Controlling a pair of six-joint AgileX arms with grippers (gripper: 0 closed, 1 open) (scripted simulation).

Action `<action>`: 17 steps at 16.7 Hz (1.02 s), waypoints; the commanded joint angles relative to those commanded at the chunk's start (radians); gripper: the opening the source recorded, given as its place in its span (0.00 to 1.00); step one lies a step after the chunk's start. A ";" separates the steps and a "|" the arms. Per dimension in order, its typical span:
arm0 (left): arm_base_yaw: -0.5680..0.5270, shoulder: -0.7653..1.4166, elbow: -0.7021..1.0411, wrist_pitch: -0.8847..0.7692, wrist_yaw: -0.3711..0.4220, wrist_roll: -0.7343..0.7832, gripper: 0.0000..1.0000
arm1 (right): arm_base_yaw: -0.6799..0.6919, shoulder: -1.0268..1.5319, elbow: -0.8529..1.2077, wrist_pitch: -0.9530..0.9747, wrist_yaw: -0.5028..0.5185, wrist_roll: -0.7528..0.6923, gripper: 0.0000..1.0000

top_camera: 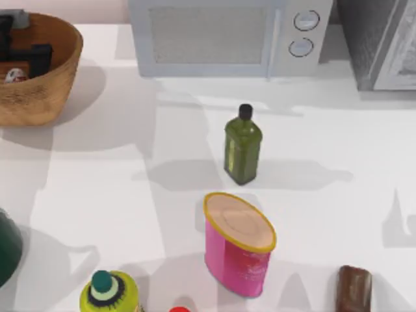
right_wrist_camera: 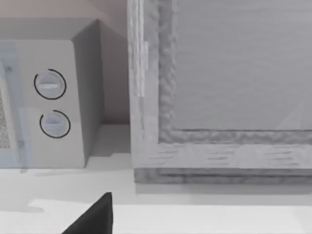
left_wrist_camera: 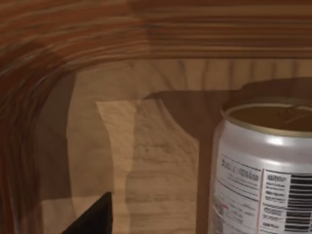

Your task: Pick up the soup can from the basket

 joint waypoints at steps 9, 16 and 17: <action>-0.001 -0.003 -0.044 0.042 0.000 -0.001 0.77 | 0.000 0.000 0.000 0.000 0.000 0.000 1.00; -0.001 -0.003 -0.044 0.042 0.000 -0.001 0.25 | 0.000 0.000 0.000 0.000 0.000 0.000 1.00; -0.001 -0.003 -0.044 0.042 0.000 -0.001 0.17 | 0.000 0.000 0.000 0.000 0.000 0.000 1.00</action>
